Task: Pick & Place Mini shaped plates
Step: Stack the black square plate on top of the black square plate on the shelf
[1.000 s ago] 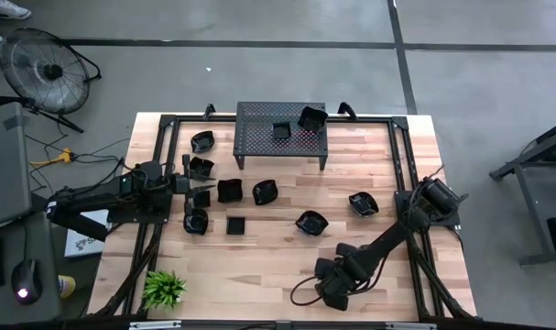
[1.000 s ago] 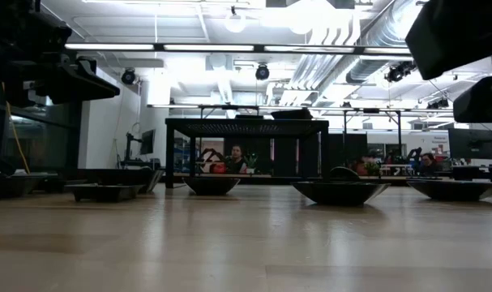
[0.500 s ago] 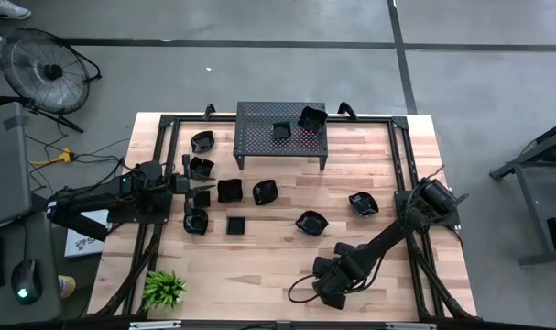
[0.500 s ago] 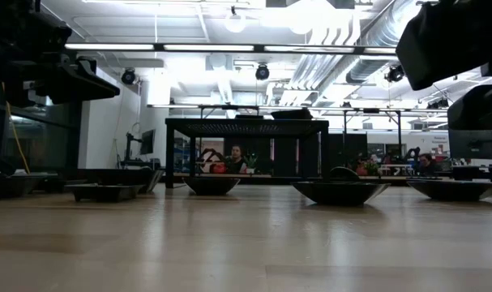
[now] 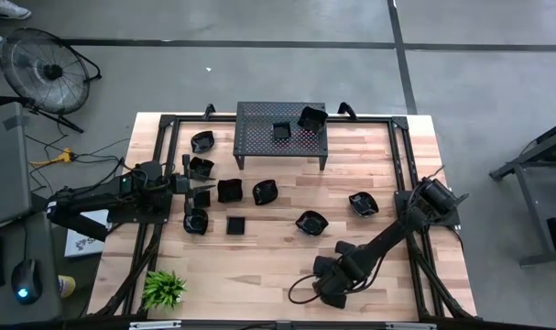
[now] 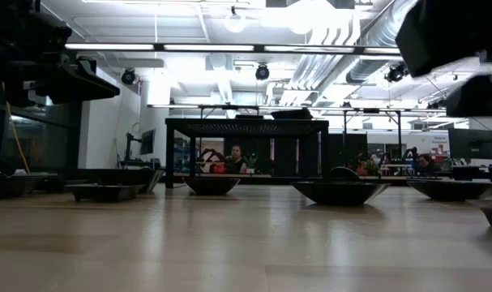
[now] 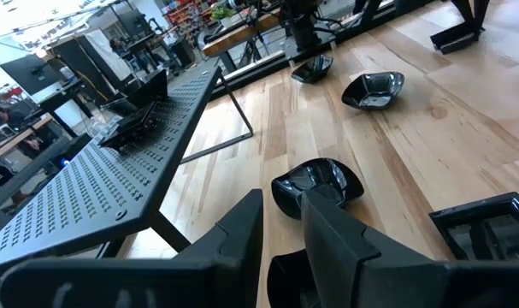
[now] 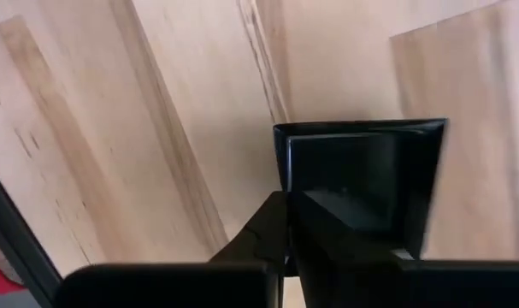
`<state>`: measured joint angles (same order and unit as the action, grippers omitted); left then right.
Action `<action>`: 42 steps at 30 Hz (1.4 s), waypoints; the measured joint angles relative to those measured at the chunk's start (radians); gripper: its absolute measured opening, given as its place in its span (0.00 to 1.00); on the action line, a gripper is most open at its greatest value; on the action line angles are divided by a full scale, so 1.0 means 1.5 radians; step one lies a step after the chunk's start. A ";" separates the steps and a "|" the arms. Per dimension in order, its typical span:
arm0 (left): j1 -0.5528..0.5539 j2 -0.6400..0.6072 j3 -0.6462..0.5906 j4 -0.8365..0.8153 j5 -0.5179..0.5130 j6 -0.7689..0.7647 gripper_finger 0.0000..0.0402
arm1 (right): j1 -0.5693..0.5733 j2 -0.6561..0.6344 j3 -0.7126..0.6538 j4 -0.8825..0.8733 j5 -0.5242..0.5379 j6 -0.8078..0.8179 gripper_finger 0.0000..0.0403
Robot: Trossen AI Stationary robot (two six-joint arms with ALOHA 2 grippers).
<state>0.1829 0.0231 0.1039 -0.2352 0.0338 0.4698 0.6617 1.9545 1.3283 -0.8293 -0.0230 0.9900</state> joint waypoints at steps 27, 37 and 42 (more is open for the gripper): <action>0.000 0.000 0.000 0.000 0.000 0.000 0.20 | -0.114 0.001 0.268 -0.339 0.319 -0.349 0.00; 0.000 0.000 0.000 0.000 0.000 0.000 0.20 | -0.235 0.000 0.357 -0.313 0.455 -0.630 0.00; 0.000 0.000 0.000 0.000 0.000 0.000 0.20 | -0.297 0.000 0.362 -0.261 0.483 -0.776 0.00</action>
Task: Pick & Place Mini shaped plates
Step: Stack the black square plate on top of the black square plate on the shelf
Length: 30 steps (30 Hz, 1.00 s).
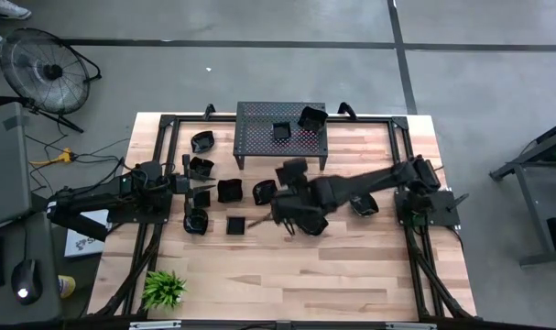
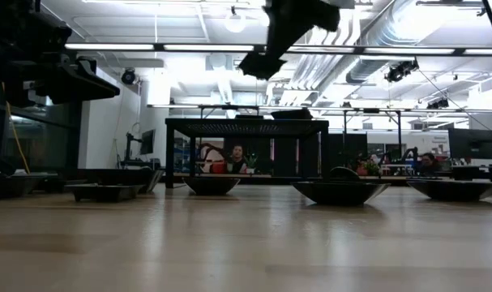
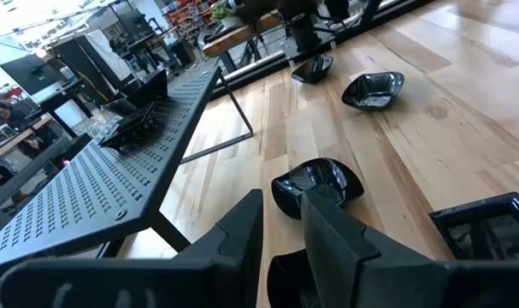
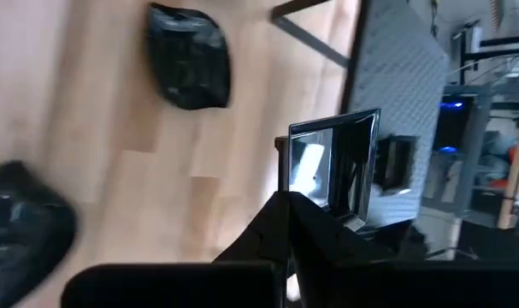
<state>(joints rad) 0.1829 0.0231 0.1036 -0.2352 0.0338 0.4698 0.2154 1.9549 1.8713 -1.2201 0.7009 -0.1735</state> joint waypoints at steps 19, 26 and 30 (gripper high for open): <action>0.000 0.000 0.000 0.000 0.000 0.000 0.20 | -0.189 0.000 0.000 0.155 0.010 -0.262 0.00; 0.000 0.000 0.000 0.000 0.000 0.000 0.20 | -0.252 0.000 -0.001 0.185 -0.053 -0.276 0.00; 0.000 0.000 0.000 0.000 0.000 0.000 0.20 | -0.284 0.000 -0.006 0.201 -0.077 -0.276 0.00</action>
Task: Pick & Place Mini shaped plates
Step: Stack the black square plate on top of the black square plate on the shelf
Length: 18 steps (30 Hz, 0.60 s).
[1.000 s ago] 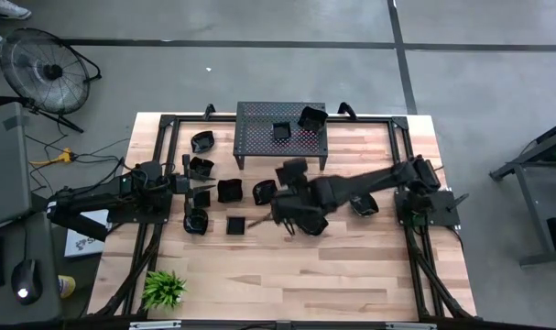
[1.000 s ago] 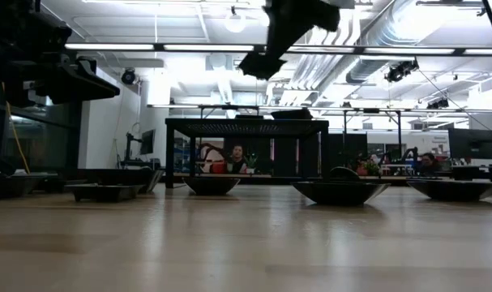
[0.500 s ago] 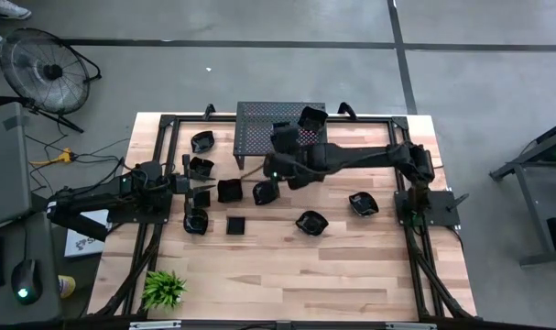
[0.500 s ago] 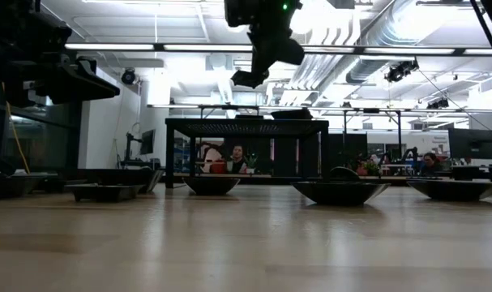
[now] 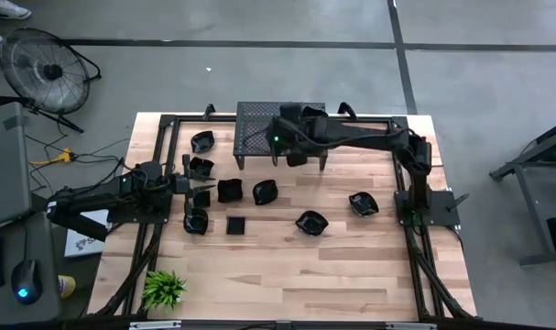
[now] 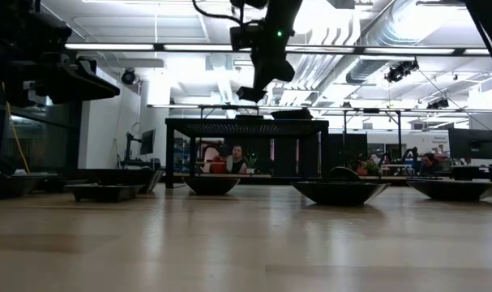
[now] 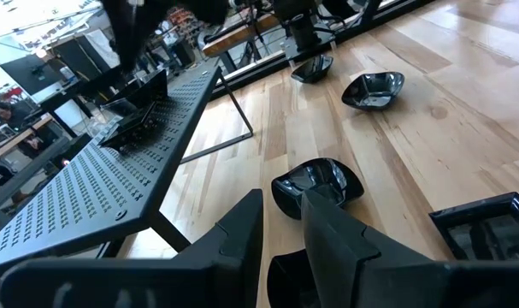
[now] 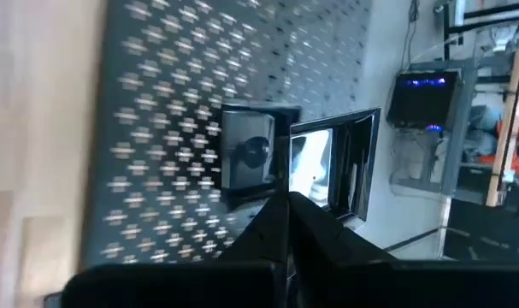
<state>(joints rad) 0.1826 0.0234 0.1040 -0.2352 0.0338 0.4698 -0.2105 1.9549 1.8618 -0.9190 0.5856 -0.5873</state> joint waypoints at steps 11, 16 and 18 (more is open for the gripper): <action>0.000 0.000 0.000 0.000 0.000 0.000 0.20 | -0.043 0.005 0.000 0.038 -0.109 -0.017 0.00; 0.000 0.000 0.000 0.000 0.000 0.000 0.20 | -0.047 0.010 0.000 0.042 -0.111 -0.023 0.00; 0.000 0.000 0.000 0.000 0.000 0.000 0.20 | -0.048 0.015 0.001 0.046 -0.110 -0.024 0.00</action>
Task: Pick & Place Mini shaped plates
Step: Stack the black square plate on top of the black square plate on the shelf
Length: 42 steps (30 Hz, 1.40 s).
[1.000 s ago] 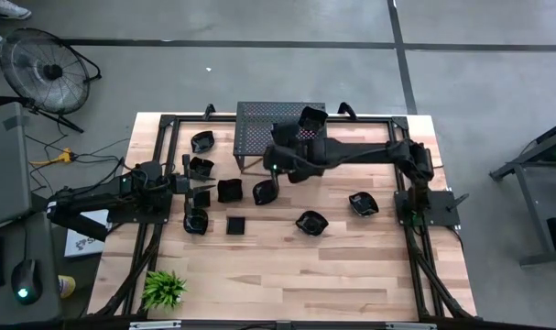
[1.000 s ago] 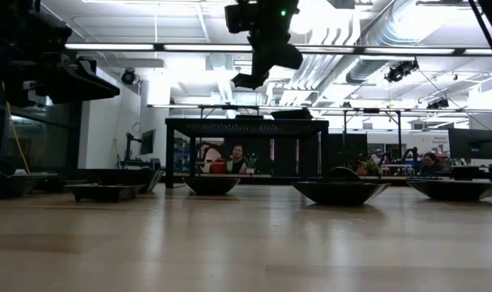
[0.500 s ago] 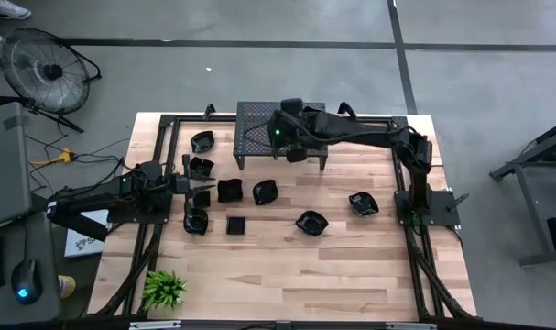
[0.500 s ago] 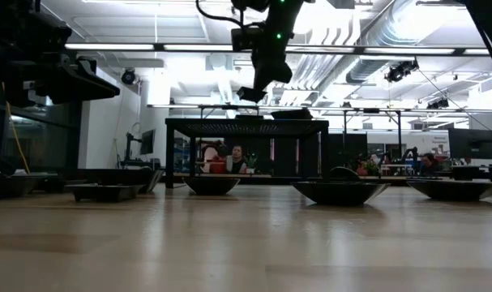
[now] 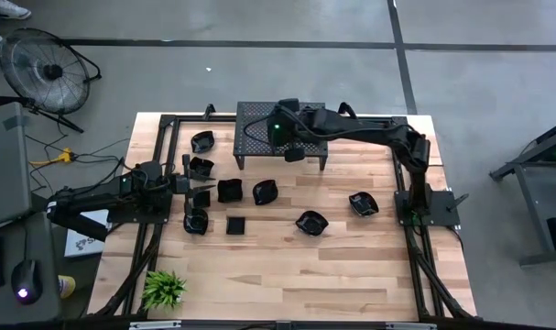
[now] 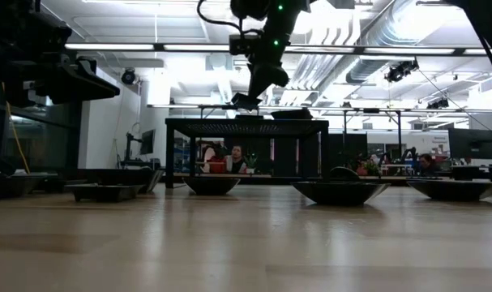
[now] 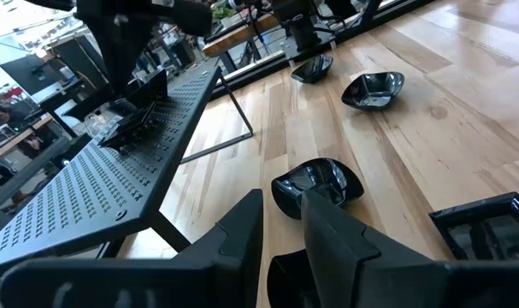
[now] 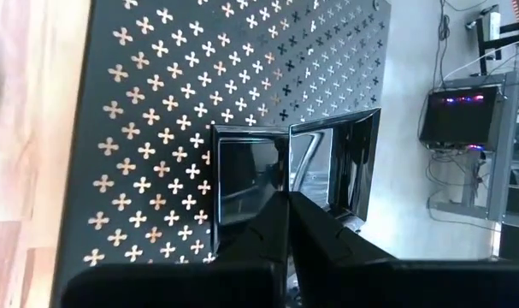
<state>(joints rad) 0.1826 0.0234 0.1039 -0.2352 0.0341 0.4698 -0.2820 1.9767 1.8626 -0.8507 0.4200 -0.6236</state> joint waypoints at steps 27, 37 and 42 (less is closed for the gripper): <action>0.000 0.000 0.000 0.000 0.000 0.000 0.20 | 0.006 0.025 0.000 -0.027 0.047 0.073 0.00; 0.000 0.000 0.000 0.000 0.000 0.000 0.20 | 0.013 0.025 0.000 -0.033 0.039 0.082 0.00; 0.000 0.000 0.000 0.000 0.000 0.000 0.20 | 0.014 0.025 0.000 -0.033 0.029 0.082 0.00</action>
<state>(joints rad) 0.1825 0.0231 0.1040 -0.2352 0.0341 0.4698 -0.2607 2.0136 1.8622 -0.8997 0.4640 -0.5011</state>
